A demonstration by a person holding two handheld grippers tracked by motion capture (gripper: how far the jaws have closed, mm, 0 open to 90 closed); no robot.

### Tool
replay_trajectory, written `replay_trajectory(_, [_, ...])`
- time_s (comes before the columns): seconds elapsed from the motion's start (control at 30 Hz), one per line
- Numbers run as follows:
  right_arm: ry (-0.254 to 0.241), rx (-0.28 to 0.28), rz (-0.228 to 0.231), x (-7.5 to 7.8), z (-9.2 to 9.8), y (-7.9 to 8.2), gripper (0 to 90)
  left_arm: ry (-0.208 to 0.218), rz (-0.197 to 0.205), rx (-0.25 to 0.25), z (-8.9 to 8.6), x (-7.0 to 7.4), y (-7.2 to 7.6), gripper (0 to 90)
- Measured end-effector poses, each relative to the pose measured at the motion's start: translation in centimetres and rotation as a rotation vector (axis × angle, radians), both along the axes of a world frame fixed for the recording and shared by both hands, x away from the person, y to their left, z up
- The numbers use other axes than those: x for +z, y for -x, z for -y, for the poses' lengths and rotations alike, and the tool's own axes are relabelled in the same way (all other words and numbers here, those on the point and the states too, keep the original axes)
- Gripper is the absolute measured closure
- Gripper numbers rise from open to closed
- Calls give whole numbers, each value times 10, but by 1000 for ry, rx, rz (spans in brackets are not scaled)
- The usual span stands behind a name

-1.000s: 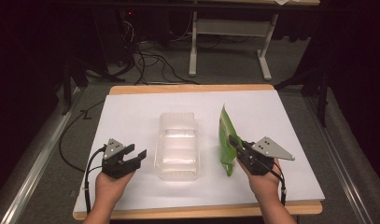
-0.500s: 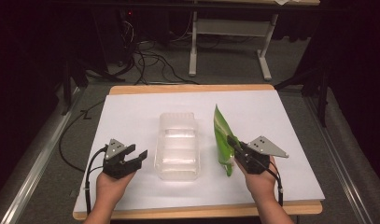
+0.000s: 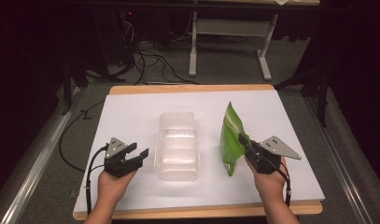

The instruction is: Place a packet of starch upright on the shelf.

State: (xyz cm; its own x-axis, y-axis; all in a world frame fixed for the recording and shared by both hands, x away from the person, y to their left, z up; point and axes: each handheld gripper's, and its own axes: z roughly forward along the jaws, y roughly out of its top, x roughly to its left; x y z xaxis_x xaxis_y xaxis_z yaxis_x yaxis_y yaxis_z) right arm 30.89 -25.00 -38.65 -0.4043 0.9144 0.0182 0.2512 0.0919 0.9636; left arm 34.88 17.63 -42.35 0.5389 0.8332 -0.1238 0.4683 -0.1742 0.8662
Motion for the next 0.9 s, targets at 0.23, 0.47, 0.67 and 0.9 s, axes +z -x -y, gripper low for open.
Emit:
replay_trajectory(0.23, [-12, -42, 1, 0, 13, 8, 886, 4, 3, -7, 7, 2, -7, 452])
replay_trajectory(0.47, [-21, -65, 2, 0, 18, 12, 883, 11, 5, -9, 8, 2, -10, 452])
replay_trajectory(0.67, [-18, -86, 9, 1, 21, 14, 896, 18, 5, -3, 6, 3, -12, 452])
replay_trajectory(0.9, [-40, -74, 4, 2, 23, 14, 888, 16, 0, -9, 7, 1, -13, 451])
